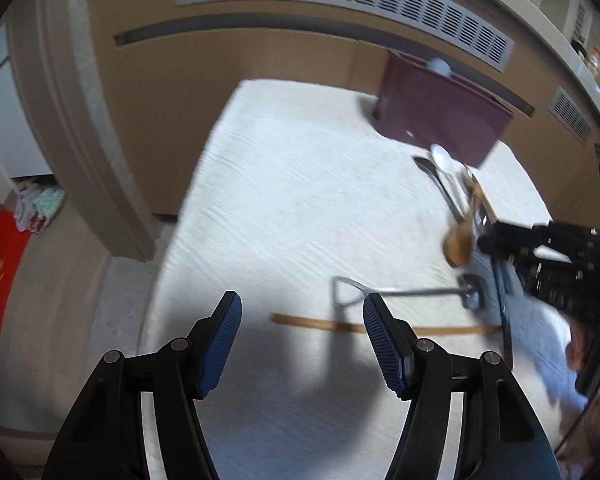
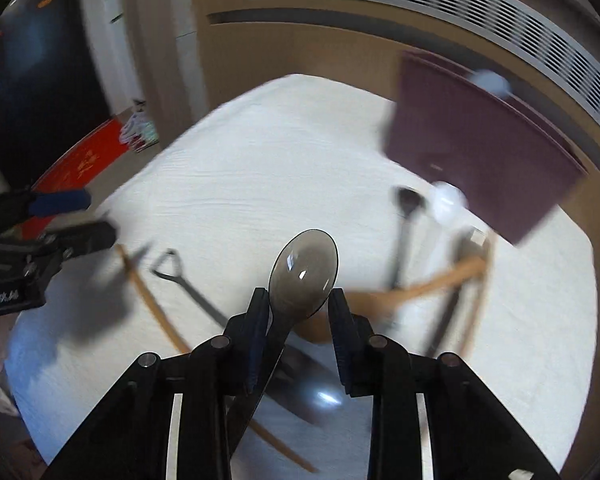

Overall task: Organize utensils
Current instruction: 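Grasp the grey translucent spoon by its handle with the right tool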

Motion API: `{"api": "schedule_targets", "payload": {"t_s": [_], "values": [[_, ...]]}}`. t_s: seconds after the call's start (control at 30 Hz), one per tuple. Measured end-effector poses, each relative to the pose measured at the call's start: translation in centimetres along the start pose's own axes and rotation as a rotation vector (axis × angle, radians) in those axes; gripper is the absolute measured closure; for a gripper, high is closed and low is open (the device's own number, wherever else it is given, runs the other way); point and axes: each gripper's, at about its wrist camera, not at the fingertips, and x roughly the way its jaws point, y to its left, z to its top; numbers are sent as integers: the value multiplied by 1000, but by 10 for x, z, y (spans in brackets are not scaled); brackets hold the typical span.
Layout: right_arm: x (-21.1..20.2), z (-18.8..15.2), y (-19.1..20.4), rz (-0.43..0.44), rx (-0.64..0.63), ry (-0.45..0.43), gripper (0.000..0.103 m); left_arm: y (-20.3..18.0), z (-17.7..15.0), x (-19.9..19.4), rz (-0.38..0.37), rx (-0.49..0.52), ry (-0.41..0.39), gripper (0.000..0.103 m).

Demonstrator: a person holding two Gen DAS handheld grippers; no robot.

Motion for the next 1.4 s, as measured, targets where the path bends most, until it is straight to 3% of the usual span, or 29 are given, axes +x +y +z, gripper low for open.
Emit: {"api": "schedule_targets", "payload": {"t_s": [0.17, 0.33, 0.57, 0.77, 0.97, 1.1, 1.27, 1.4], "values": [[-25, -26, -61, -126, 122, -31, 76, -17, -8, 7, -83, -22, 115, 39], [-42, -46, -106, -184, 213, -69, 76, -24, -8, 18, -153, -122, 206, 39], [-45, -66, -123, -169, 284, -87, 75, -45, 24, 45, -29, -104, 155, 39], [-43, -80, -131, -186, 319, -108, 75, -97, 49, 71, 40, 73, 100, 40], [-35, -86, -137, -179, 340, -86, 75, -126, 43, 67, 32, 249, 48, 69], [-32, -88, -138, -176, 342, -79, 75, -109, 44, 54, 27, 235, 38, 72], [-32, -88, -137, -164, 343, -79, 75, -78, 44, 37, 83, 192, 37, 72], [-33, -88, -138, -160, 347, -79, 75, -64, 46, 31, 16, 115, 73, 71]]}}
